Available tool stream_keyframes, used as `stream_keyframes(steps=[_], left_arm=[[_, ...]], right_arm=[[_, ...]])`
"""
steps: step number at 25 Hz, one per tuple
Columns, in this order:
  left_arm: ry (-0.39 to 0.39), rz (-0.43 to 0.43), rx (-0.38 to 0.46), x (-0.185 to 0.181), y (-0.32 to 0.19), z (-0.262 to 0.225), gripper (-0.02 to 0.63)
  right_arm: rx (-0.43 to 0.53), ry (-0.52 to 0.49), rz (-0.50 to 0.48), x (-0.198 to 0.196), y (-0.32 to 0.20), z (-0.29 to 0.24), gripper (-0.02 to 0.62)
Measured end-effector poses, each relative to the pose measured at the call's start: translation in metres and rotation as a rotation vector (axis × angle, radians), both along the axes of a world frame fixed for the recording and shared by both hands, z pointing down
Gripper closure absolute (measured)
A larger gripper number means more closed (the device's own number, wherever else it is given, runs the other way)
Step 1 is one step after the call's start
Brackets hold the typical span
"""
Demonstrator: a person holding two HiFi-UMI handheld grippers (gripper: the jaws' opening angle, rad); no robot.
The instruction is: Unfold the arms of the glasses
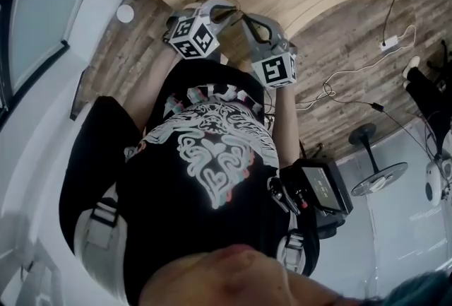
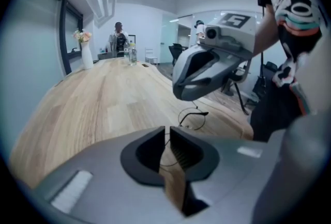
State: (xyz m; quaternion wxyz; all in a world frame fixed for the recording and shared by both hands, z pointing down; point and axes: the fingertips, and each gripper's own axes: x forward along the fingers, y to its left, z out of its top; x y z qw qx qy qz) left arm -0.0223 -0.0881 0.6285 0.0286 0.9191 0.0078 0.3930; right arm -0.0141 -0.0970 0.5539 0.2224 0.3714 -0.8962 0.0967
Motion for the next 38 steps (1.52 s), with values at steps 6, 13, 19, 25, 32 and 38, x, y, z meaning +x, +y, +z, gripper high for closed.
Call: stream_keyframes(steps=[6, 13, 19, 25, 32, 38], left_arm=[[0.006, 0.176, -0.003, 0.013, 0.018, -0.006, 0.578], [-0.030, 0.306, -0.024, 0.029, 0.029, -0.002, 0.557], [-0.131, 0.461, -0.075, 0.029, 0.039, 0.009, 0.557], [-0.203, 0.560, -0.124, 0.030, 0.046, 0.013, 0.557], [-0.222, 0.620, -0.173, 0.033, 0.049, 0.015, 0.579], [-0.210, 0.594, -0.243, 0.033, 0.048, 0.011, 0.606]], right_arm=[[-0.007, -0.126, 0.056, 0.007, 0.003, -0.008, 0.594], [-0.064, -0.233, 0.102, 0.017, 0.003, -0.005, 0.594], [-0.092, -0.286, 0.133, 0.023, 0.001, -0.003, 0.594], [-0.101, -0.278, 0.142, 0.024, 0.003, 0.000, 0.594], [-0.105, -0.259, 0.150, 0.027, 0.001, 0.004, 0.594], [-0.104, -0.291, 0.179, 0.035, -0.003, 0.002, 0.594]])
